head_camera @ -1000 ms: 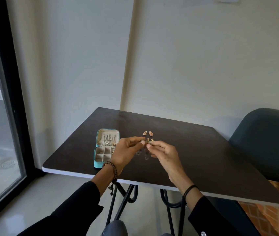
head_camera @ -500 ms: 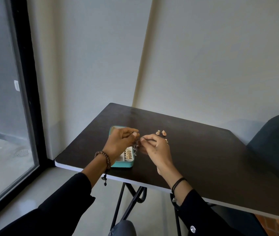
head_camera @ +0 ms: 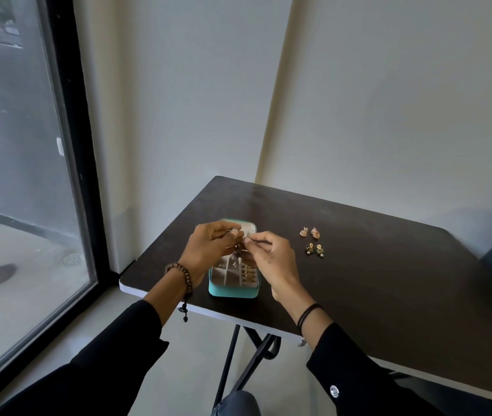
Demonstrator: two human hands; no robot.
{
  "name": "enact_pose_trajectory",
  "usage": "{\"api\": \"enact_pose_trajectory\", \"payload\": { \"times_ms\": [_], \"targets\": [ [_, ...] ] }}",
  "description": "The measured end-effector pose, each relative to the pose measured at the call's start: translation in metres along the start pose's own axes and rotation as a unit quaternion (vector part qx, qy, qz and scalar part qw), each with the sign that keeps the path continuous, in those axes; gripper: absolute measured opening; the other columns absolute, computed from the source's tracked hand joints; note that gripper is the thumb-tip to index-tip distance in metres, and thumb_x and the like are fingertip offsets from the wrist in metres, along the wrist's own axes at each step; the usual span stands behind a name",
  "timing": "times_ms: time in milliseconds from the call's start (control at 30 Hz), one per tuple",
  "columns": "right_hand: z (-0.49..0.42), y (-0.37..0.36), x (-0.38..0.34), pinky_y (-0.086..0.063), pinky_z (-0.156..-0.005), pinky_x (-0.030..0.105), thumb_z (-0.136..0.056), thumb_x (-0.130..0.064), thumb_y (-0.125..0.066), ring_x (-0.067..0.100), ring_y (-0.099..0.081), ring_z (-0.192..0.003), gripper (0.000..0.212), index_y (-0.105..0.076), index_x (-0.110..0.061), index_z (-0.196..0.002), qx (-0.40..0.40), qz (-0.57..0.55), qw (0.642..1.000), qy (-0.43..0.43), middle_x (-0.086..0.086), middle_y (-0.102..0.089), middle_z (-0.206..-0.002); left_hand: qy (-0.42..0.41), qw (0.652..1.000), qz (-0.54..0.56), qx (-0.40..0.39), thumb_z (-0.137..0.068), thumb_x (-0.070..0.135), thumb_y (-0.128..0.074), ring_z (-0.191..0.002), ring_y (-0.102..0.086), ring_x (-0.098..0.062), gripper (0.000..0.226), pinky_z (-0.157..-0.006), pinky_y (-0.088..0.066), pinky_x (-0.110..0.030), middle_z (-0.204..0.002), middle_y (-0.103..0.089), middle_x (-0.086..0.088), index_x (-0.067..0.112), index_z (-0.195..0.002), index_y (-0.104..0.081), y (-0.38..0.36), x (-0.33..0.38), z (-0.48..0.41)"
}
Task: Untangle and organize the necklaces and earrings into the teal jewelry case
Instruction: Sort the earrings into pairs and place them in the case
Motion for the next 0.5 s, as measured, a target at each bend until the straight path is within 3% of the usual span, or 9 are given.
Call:
{"api": "enact_pose_trajectory", "payload": {
  "times_ms": [100, 233, 400, 500],
  "targets": [
    [0.004, -0.001, 0.002, -0.056, -0.070, 0.012, -0.094, -0.026, -0.074, 0.002, -0.074, -0.087, 0.017, -0.075, -0.018, -0.109, -0.004, 0.019, 1.000, 0.007, -0.004, -0.079, -0.098, 0.009, 1.000, 0.005, 0.007, -0.095, 0.014, -0.063, -0.097, -0.073, -0.015, 0.018, -0.083, -0.059, -0.027, -0.102, -0.076, -0.005, 0.009, -0.111, -0.071, 0.001, -0.008, 0.003],
    [0.007, 0.000, 0.005, -0.048, -0.064, 0.003, -0.096, -0.024, -0.071, -0.011, -0.067, -0.081, 0.014, -0.074, -0.018, -0.108, -0.018, 0.061, 0.998, 0.018, -0.009, -0.077, -0.096, 0.026, 1.000, 0.004, 0.011, -0.095, 0.014, -0.063, -0.097, -0.073, -0.016, 0.016, -0.089, -0.059, -0.034, -0.104, -0.075, -0.006, 0.009, -0.109, -0.067, -0.001, -0.016, 0.006],
    [0.010, 0.001, 0.003, -0.051, -0.071, 0.007, -0.095, -0.017, -0.072, -0.007, -0.071, -0.083, 0.009, -0.076, -0.015, -0.102, -0.044, 0.082, 0.994, 0.050, -0.008, -0.078, -0.093, -0.007, 0.995, -0.095, 0.043, -0.092, 0.010, -0.068, -0.091, -0.072, -0.009, 0.011, -0.087, -0.059, -0.029, -0.098, -0.076, 0.001, 0.013, -0.102, -0.071, 0.000, -0.015, 0.009],
    [0.011, 0.003, 0.003, -0.054, -0.075, 0.011, -0.094, -0.016, -0.072, -0.003, -0.072, -0.086, 0.011, -0.077, -0.015, -0.104, -0.051, 0.082, 0.994, 0.053, -0.005, -0.078, -0.096, -0.012, 0.990, -0.134, 0.034, -0.091, 0.012, -0.069, -0.098, -0.070, -0.009, 0.012, -0.084, -0.059, -0.024, -0.107, -0.073, 0.001, 0.014, -0.102, -0.073, -0.002, -0.016, 0.012]
  ]
}}
Point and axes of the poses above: each hand's wrist, its own z-axis away from the middle knuckle, its own y-axis out of the back of the hand, x = y × z, the point moved 5 cm from there along -z, towards the middle knuckle
